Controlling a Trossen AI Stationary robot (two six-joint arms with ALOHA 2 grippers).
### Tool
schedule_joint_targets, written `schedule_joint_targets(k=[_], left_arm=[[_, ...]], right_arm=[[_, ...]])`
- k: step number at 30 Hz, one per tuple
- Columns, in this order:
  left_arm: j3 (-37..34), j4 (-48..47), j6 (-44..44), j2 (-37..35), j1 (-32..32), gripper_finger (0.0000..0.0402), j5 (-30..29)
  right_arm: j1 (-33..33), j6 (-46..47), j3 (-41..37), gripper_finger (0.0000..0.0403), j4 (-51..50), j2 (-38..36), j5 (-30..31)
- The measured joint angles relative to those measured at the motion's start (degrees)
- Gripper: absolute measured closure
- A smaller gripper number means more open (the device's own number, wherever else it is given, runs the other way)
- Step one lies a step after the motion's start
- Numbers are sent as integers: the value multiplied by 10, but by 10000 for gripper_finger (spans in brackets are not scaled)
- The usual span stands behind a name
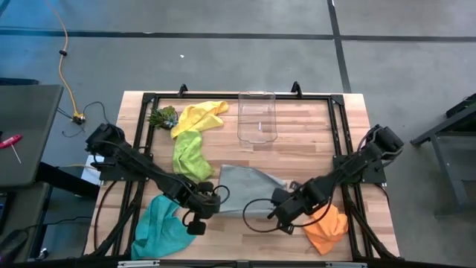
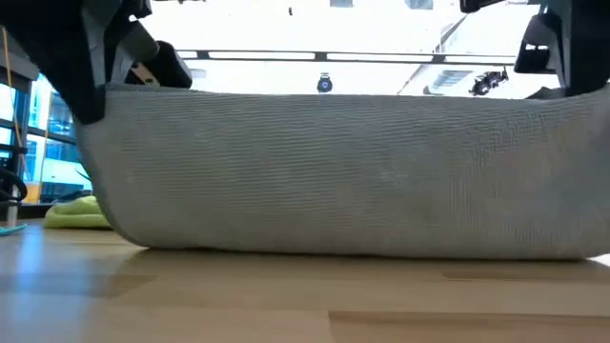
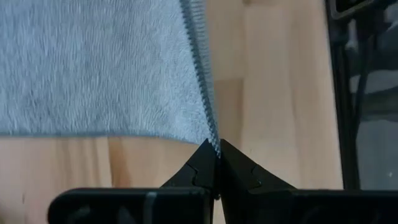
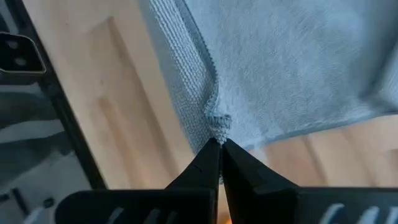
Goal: Fold microfiber towels
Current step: Fold the gray microfiber cloth
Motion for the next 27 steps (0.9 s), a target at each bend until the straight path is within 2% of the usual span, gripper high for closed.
schedule_joint_targets(k=[8, 15, 21, 27], left_arm=[[1, 3, 21, -13, 16, 401, -6], [0, -4, 57, -19, 76, 401, -10], [0, -7, 67, -19, 123, 401, -60], [-6, -6, 94, -19, 157, 401, -70]], right_arm=[[2, 53, 0, 403, -30, -5, 18], [-18, 104, 0, 403, -89, -13, 49], [-47, 112, 0, 403, -111, -13, 88], [-86, 117, -22, 403, -110, -13, 95]])
